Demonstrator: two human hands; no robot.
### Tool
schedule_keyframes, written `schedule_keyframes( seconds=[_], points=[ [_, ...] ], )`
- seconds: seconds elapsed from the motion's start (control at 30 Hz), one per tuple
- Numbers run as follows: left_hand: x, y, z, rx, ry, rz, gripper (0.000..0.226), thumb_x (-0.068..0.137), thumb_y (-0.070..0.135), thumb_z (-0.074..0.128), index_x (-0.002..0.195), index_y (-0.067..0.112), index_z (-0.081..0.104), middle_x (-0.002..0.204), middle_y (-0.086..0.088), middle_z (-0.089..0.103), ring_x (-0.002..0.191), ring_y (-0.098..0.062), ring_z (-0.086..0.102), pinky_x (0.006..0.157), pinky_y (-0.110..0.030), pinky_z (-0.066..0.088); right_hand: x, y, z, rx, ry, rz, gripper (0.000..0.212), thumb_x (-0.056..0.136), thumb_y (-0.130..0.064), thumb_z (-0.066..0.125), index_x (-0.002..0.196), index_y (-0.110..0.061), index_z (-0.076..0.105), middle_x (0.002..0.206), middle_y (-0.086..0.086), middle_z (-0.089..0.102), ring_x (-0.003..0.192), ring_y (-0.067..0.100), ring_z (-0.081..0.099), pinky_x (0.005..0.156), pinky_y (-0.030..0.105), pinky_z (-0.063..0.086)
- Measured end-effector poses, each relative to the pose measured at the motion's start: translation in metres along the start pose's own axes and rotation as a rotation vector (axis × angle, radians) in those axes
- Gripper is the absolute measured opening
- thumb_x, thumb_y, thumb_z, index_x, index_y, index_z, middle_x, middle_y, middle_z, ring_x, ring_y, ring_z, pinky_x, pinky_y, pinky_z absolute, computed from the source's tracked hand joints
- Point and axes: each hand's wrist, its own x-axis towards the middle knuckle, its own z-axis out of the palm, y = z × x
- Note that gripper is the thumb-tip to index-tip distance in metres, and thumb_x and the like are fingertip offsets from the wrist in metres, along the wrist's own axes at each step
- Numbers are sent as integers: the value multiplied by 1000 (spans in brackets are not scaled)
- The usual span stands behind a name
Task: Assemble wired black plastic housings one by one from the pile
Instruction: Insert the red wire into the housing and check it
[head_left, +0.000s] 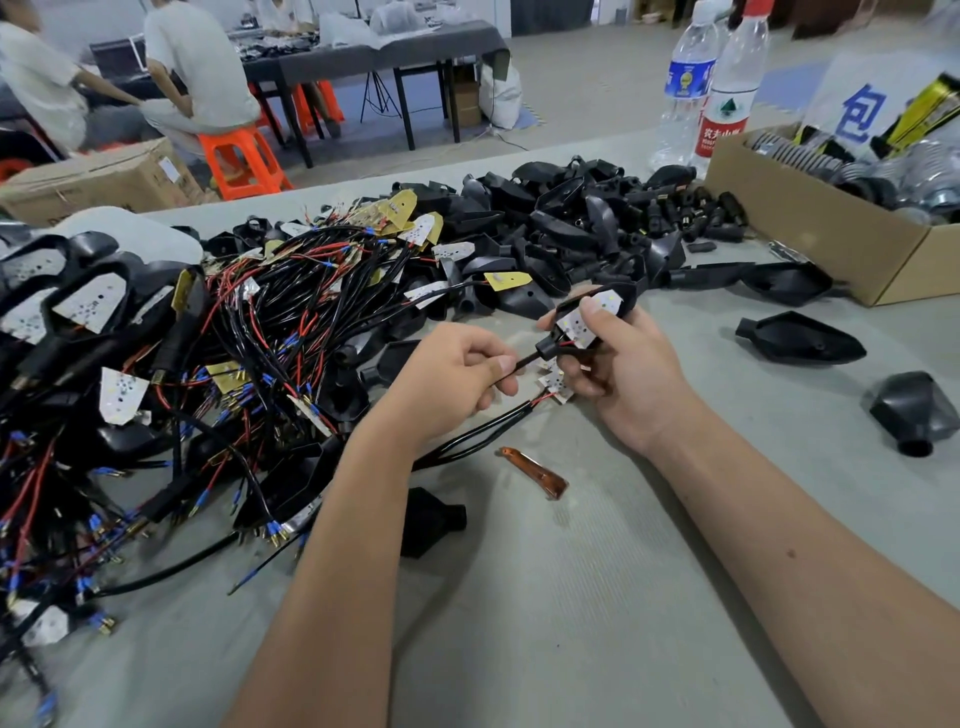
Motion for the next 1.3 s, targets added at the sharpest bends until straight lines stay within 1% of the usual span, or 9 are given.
schedule_keyframes(
  seconds=[0.2, 0.3, 0.4, 0.5, 0.6, 0.8, 0.93, 1.13, 1.3],
  points=[
    [-5, 4, -15, 256, 12, 11, 23, 102, 25, 63, 85, 14, 74, 65, 0, 73, 51, -9, 50, 65, -37, 50, 7, 5, -2, -138, 175, -67, 14, 107, -18, 51, 110, -6, 55, 91, 7, 76, 50, 14, 49, 39, 19, 33],
    [-12, 7, -37, 316, 17, 14, 23, 96, 34, 71, 81, 18, 74, 58, 6, 70, 46, 4, 52, 60, -28, 45, 11, -3, -11, -23, 338, -65, 12, 105, -14, 55, 94, -15, 52, 74, 3, 67, 48, 16, 52, 38, 21, 33],
    [-23, 7, -73, 330, 90, -36, 22, 91, 36, 76, 76, 21, 76, 60, 3, 71, 46, 1, 56, 53, -19, 45, 14, -11, -22, 24, 423, -101, 15, 103, -10, 58, 90, -14, 52, 71, 3, 66, 48, 20, 56, 39, 23, 35],
    [-38, 1, -113, 320, 247, -39, 18, 88, 36, 79, 75, 24, 77, 61, 1, 71, 47, -3, 56, 54, -21, 47, 17, -13, -33, -229, 524, -216, 14, 94, -13, 70, 85, -20, 62, 73, -5, 69, 62, 16, 63, 54, 29, 49],
    [-51, -3, -133, 94, 429, 39, 16, 88, 26, 79, 73, 23, 79, 61, 1, 72, 44, -2, 54, 46, -15, 45, 17, -12, -40, -490, 543, -316, 15, 83, -17, 80, 78, -24, 68, 73, -9, 68, 67, 8, 59, 68, 27, 50],
    [-24, 5, -102, -682, 556, 127, 25, 94, 9, 70, 71, 16, 77, 70, -1, 71, 61, -7, 60, 60, -16, 50, 16, -14, -41, -532, 439, -172, 16, 83, -15, 81, 70, -20, 72, 64, -7, 72, 51, 8, 59, 56, 29, 52],
    [-8, 6, -77, -1080, 575, 141, 22, 97, 4, 65, 79, 9, 77, 75, -4, 70, 63, -7, 62, 61, -15, 50, 16, -25, -46, -531, 362, -88, 8, 87, -13, 70, 82, -12, 75, 65, -3, 69, 54, 14, 58, 50, 25, 48],
    [-1, 2, -60, -1139, 689, 150, 7, 99, 10, 66, 94, 10, 72, 77, 0, 68, 69, -9, 62, 66, -18, 51, 9, -26, -47, -601, 285, -97, 13, 81, -7, 84, 83, -14, 74, 76, 9, 69, 60, 16, 59, 58, 30, 49],
    [-6, 1, -64, -1079, 809, 184, 20, 98, 16, 69, 83, 19, 80, 90, 0, 74, 80, -16, 69, 73, -24, 54, 7, -43, -52, -1188, 135, 32, 43, 65, -48, 95, 65, -16, 66, 48, -17, 58, 45, -3, 49, 51, 23, 35]
  ],
)
